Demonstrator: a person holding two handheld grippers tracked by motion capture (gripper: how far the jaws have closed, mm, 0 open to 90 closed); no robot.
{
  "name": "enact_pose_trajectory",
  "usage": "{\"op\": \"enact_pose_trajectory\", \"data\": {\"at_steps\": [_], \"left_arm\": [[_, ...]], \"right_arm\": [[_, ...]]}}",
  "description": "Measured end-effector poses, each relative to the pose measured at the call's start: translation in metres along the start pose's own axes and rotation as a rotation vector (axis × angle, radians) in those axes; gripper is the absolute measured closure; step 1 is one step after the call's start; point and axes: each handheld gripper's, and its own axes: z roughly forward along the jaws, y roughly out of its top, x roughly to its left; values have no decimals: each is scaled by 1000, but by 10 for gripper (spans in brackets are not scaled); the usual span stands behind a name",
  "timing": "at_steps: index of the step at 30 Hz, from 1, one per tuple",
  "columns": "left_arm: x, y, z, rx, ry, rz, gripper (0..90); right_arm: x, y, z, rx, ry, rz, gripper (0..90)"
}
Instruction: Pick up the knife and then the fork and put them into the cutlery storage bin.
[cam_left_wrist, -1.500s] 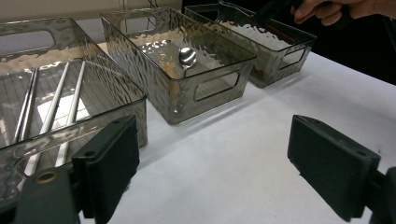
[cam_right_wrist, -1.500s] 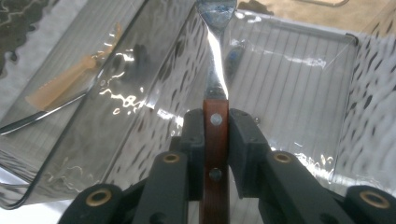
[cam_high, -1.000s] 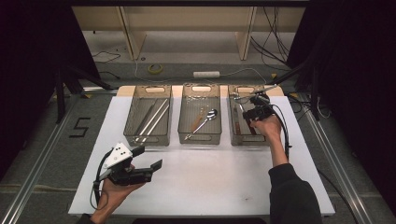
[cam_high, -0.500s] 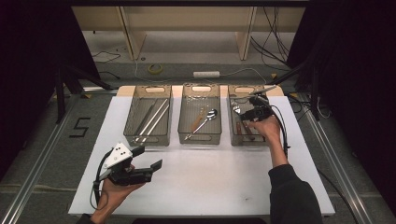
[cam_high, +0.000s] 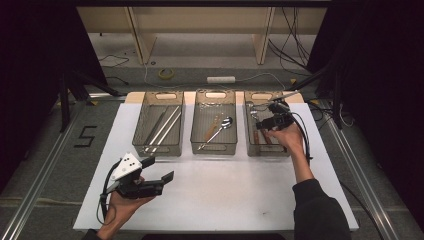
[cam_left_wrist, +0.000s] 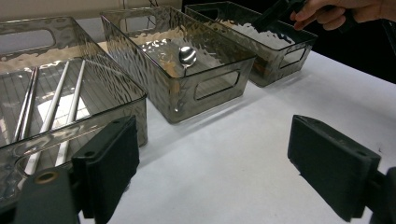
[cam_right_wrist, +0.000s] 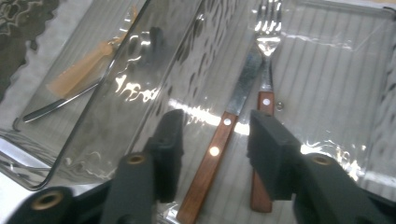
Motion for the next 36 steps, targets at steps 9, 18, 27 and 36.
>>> {"op": "enact_pose_trajectory", "data": {"at_steps": [9,18,27,36], "left_arm": [[0,0,0,1,-1,1,160],[0,-1,0,2,-1,-1,160],[0,-1,1,4,0,-4,159],[0,-1,0,6,4,-1,159]], "right_arm": [[3,-5,-6,-19,-14,-2,410],[11,-11,-18,-72,0,-11,349],[21,-26,-30,-141,26,-41,315],[34,-43,-39,-193,56,-78,306]]}}
